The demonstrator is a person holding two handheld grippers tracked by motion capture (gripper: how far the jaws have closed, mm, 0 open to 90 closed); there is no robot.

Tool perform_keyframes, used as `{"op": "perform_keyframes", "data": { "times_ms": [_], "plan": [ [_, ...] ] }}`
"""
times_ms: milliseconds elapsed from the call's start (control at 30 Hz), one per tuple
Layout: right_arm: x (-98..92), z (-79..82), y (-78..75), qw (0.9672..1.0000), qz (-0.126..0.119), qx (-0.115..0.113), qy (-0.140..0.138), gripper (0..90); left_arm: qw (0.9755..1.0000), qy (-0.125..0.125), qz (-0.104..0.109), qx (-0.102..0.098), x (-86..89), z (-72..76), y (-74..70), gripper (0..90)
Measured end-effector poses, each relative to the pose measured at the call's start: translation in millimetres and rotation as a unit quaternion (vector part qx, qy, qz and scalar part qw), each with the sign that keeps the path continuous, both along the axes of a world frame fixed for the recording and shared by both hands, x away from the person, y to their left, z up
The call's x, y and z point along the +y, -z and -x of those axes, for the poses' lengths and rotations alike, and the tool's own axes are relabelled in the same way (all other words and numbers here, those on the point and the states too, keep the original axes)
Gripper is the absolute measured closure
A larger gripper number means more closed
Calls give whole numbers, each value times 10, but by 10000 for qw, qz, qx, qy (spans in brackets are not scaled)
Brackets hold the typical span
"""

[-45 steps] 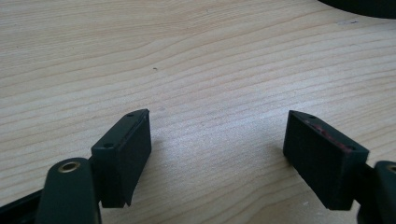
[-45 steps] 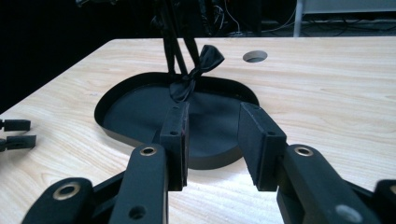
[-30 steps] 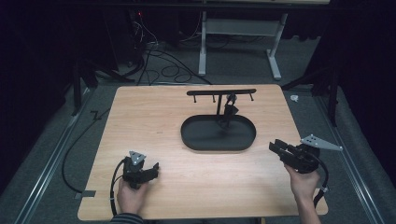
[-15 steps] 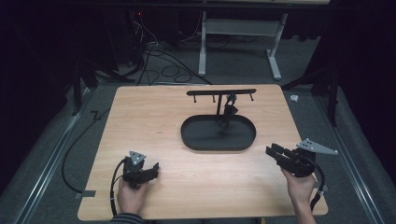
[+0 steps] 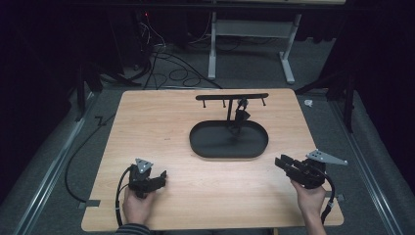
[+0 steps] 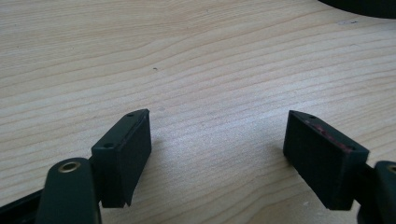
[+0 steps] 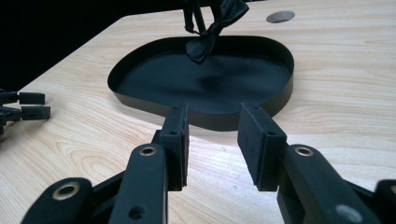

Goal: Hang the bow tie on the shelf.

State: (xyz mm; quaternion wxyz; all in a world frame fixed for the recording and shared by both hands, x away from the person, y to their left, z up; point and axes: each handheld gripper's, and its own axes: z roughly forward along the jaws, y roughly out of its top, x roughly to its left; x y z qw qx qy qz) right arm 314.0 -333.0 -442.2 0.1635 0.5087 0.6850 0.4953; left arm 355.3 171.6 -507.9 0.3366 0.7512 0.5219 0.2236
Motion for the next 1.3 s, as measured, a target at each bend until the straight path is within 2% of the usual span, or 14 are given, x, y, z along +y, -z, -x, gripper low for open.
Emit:
{"op": "perform_keyframes", "data": {
  "times_ms": [333,1300],
  "plan": [
    [62,-21,42,10000,1,51,-49,657,10000,1,-1,0,0,0,0,238],
    [264,-155,179,9993,195,231,-200,654,10000,-1,3,-1,0,0,0,238]
  ]
}}
